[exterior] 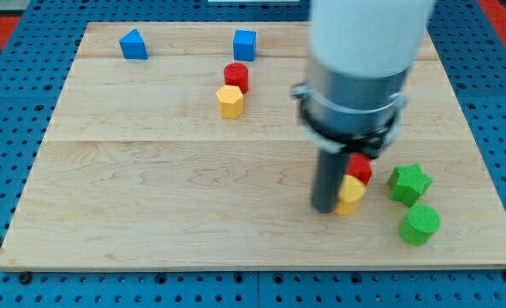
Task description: Move the yellow hexagon to the top left of the red star
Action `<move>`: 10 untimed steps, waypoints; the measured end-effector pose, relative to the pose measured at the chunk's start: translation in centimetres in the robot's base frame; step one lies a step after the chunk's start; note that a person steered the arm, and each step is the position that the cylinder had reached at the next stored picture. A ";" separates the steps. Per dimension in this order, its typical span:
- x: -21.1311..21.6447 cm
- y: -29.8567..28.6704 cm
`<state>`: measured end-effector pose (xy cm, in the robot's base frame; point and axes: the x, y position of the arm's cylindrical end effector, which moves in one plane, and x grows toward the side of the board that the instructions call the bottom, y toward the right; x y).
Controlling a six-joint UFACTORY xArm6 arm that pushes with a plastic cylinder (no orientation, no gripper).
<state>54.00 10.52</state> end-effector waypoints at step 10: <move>-13.2 -13.2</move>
<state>40.83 -2.67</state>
